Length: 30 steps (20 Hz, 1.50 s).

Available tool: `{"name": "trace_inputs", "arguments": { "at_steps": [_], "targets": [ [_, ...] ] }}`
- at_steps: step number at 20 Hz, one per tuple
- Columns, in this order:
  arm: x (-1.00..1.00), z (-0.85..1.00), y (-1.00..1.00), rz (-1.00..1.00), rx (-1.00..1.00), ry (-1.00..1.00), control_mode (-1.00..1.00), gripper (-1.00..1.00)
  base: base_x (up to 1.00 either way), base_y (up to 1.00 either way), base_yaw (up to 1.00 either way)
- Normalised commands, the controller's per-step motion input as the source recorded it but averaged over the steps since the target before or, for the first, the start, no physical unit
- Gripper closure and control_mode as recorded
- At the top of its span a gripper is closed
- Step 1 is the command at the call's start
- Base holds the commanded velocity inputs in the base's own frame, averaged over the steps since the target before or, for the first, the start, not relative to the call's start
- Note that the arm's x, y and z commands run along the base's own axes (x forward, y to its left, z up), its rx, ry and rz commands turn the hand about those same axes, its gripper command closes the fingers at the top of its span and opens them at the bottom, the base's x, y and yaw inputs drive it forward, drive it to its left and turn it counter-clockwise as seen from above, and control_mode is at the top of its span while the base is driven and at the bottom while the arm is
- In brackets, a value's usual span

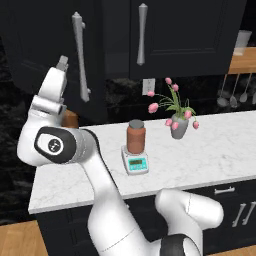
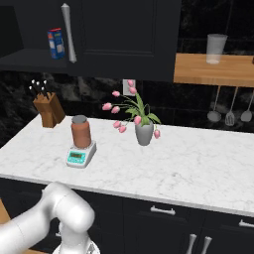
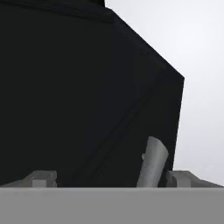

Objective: Pick the honey bottle and place it on the digital scale for weighing, and close the cabinet.

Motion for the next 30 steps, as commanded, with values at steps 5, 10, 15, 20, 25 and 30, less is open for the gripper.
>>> {"name": "trace_inputs", "arguments": {
  "at_steps": [5,10,15,20,25,30],
  "targets": [
    [0.46,0.62,-1.0,0.0,0.16,0.57,-1.0,-1.0,0.0,0.0,0.0],
    [0.98,0.02,-0.72,0.07,0.06,0.75,-1.0,-1.0,0.0,0.0,0.0],
    [1.0,-0.54,-0.4,0.2,0.04,0.46,-1.0,-1.0,0.0,0.0,0.0],
    [1.0,-0.83,-0.44,0.26,0.06,0.03,-1.0,-1.0,0.0,0.0,0.0],
    [1.0,-0.88,-0.36,0.28,0.06,0.07,-1.0,-1.0,0.0,0.0,0.0],
    [1.0,-0.31,-0.14,0.19,0.1,0.58,-1.0,-1.0,0.0,0.0,0.0]
  ]
}}
